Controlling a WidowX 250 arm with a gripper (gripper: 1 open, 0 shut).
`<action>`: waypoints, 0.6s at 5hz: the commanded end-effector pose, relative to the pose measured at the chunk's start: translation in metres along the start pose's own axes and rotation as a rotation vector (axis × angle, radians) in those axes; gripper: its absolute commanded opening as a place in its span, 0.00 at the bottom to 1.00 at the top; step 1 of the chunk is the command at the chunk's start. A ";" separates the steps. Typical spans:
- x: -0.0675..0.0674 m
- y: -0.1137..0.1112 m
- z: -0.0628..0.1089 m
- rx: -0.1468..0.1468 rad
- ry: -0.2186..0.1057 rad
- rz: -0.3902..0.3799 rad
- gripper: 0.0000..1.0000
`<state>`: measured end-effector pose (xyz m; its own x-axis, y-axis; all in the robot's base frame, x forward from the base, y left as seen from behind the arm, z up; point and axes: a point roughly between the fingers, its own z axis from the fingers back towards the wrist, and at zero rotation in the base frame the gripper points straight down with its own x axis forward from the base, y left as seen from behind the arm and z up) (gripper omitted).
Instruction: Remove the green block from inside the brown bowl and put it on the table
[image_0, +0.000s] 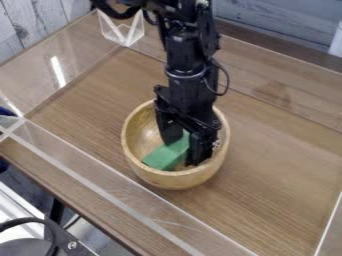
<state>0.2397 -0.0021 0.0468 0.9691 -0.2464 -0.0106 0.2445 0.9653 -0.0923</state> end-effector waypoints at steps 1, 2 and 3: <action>0.008 0.007 0.003 0.012 -0.027 0.005 1.00; 0.009 0.012 -0.003 0.014 -0.019 0.009 1.00; 0.010 0.016 -0.009 0.015 -0.010 0.011 1.00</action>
<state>0.2434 0.0079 0.0275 0.9718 -0.2315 -0.0454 0.2268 0.9697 -0.0913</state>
